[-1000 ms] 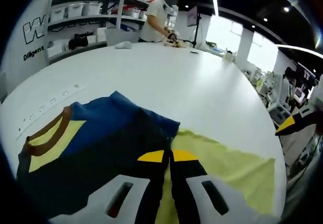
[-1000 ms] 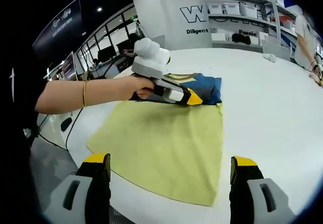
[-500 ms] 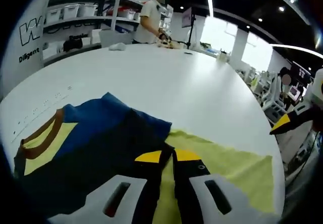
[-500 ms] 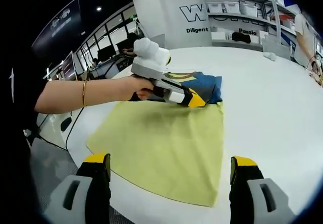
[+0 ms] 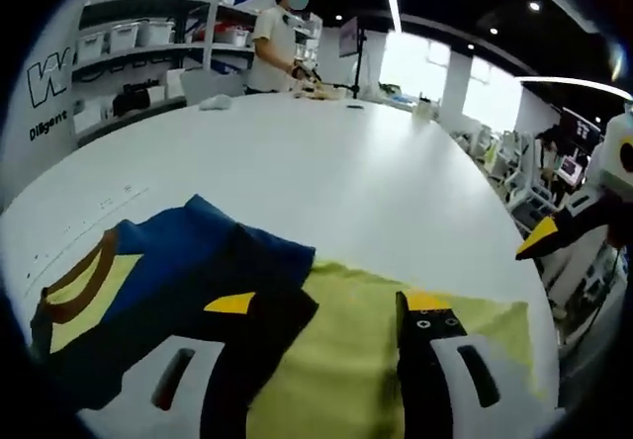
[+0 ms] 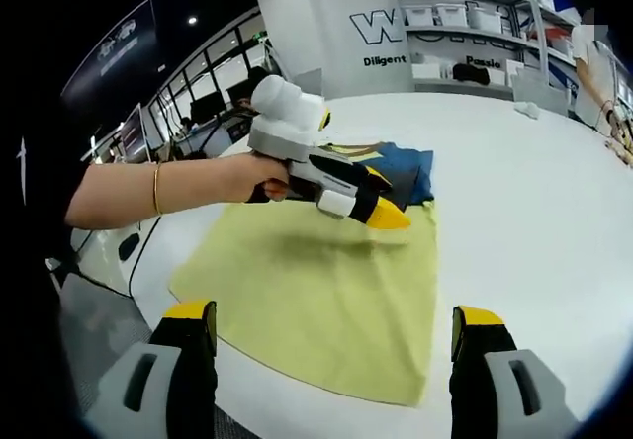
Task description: Fold the garment on the visible template until the final outline fits inside the template.
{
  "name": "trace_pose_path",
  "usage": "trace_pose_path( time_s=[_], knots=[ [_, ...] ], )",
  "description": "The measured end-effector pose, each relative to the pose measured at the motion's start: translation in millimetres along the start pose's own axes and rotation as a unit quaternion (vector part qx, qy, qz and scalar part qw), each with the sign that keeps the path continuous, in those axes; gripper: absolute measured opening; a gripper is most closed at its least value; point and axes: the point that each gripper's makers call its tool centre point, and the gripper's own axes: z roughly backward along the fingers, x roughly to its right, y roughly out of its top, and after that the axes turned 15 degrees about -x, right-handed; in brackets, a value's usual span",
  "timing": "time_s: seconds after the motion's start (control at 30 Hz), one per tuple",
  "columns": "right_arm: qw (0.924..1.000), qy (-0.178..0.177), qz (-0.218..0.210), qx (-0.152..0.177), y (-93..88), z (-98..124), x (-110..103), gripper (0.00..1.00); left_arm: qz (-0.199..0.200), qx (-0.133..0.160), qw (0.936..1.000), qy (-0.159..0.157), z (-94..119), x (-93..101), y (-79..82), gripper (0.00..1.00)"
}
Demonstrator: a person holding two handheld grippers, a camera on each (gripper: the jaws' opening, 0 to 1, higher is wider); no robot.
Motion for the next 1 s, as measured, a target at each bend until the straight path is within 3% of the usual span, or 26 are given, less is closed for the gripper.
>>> trace_pose_path(
  time_s=[0.13,0.27,0.4,1.0],
  knots=[
    [1.0,0.001,-0.003,0.0,-1.3,0.0,-0.6,0.99,0.014,0.015,0.9996,0.018,10.6,-10.1,2.5,0.87],
    [1.0,0.004,-0.004,0.006,2.2,0.0,-2.0,0.99,0.032,0.027,0.9986,0.032,21.2,-19.6,1.2,0.99],
    [0.9999,0.008,0.001,0.012,7.3,0.2,-5.1,0.99,0.057,0.02,0.9974,0.038,32.7,-26.8,-5.4,0.99],
    [0.9996,0.016,0.017,0.013,10.3,-3.6,-18.4,0.99,0.092,0.038,0.9899,0.101,86.9,-71.8,-26.1,0.96]
  ],
)
